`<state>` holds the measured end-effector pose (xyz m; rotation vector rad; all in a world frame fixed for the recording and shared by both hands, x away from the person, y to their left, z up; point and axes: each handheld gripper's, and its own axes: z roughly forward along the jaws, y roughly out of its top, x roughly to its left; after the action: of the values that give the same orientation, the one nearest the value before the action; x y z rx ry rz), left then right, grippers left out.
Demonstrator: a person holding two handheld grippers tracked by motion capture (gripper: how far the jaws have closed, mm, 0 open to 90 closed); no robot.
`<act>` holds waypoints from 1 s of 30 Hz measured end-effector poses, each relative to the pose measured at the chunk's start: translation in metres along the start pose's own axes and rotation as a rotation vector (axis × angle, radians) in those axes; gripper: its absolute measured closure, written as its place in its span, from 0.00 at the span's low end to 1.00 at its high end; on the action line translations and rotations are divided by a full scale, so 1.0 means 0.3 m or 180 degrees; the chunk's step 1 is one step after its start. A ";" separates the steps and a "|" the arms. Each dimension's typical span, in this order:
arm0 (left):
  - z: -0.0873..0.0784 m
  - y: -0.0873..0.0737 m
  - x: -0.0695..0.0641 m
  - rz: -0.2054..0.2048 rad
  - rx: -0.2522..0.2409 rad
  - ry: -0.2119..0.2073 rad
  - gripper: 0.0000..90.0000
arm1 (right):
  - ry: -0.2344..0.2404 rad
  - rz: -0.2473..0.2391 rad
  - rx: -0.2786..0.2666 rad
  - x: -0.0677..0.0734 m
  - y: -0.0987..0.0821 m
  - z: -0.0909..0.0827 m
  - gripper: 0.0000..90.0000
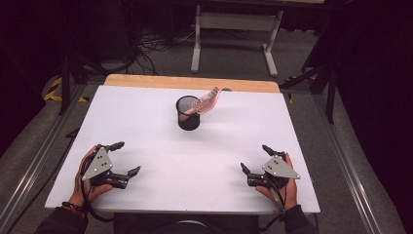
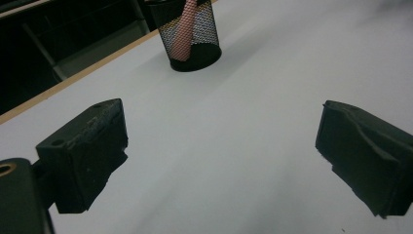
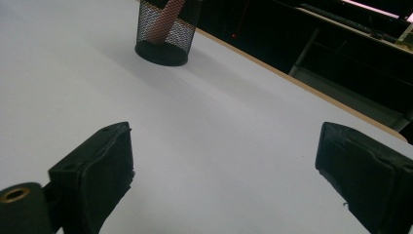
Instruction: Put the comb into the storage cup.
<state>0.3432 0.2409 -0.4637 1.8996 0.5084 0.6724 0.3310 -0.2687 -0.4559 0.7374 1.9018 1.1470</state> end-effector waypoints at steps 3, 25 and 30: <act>-0.001 -0.001 0.001 -0.0015 -0.0024 -0.0013 0.07 | -0.0002 -0.0019 -0.0014 0.003 0.003 -0.003 0.08; 0.009 0.004 -0.006 0.0038 -0.0011 -0.0076 0.07 | -0.0130 -0.0006 -0.0066 0.002 0.017 -0.015 0.08; 0.012 0.004 -0.007 0.0053 0.0011 -0.0071 0.07 | -0.0144 0.0004 -0.0089 0.000 0.017 -0.019 0.08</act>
<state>0.3440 0.2366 -0.4642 1.9146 0.4803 0.6608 0.3266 -0.2691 -0.4496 0.7432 1.8445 1.1461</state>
